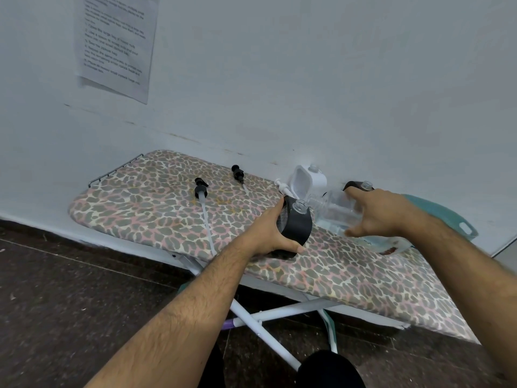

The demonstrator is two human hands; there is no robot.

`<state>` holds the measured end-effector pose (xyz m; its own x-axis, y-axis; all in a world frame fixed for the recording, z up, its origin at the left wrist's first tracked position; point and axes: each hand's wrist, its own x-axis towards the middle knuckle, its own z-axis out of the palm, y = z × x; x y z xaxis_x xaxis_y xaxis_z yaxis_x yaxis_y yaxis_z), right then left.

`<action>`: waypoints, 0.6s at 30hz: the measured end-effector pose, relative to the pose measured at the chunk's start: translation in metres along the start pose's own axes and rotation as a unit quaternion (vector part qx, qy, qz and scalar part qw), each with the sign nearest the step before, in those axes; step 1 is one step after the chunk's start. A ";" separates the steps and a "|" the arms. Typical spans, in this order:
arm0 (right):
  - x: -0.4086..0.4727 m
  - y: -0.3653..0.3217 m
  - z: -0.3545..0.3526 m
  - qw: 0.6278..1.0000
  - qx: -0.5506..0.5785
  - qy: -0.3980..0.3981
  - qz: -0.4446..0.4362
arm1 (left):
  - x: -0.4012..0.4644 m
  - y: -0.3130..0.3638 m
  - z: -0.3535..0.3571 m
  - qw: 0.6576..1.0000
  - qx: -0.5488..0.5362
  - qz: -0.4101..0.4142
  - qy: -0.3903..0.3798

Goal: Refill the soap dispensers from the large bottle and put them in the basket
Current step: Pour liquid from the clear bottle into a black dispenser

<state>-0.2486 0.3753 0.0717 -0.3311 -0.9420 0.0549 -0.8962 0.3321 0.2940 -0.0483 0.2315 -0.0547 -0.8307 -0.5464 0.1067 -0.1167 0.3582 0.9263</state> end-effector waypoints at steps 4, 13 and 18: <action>-0.002 -0.001 0.005 0.999 0.034 0.001 0.007 | 0.000 -0.001 0.000 1.000 -0.003 0.002 0.001; -0.003 -0.003 0.031 0.987 0.156 -0.015 0.023 | -0.001 -0.003 0.002 1.000 -0.014 0.005 0.009; -0.002 -0.005 0.041 0.982 0.188 -0.010 0.033 | -0.002 -0.005 0.001 1.000 -0.027 0.009 0.009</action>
<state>-0.2557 0.3778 0.0311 -0.3943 -0.9180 0.0416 -0.9170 0.3901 -0.0826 -0.0466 0.2321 -0.0597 -0.8221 -0.5544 0.1296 -0.0725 0.3276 0.9420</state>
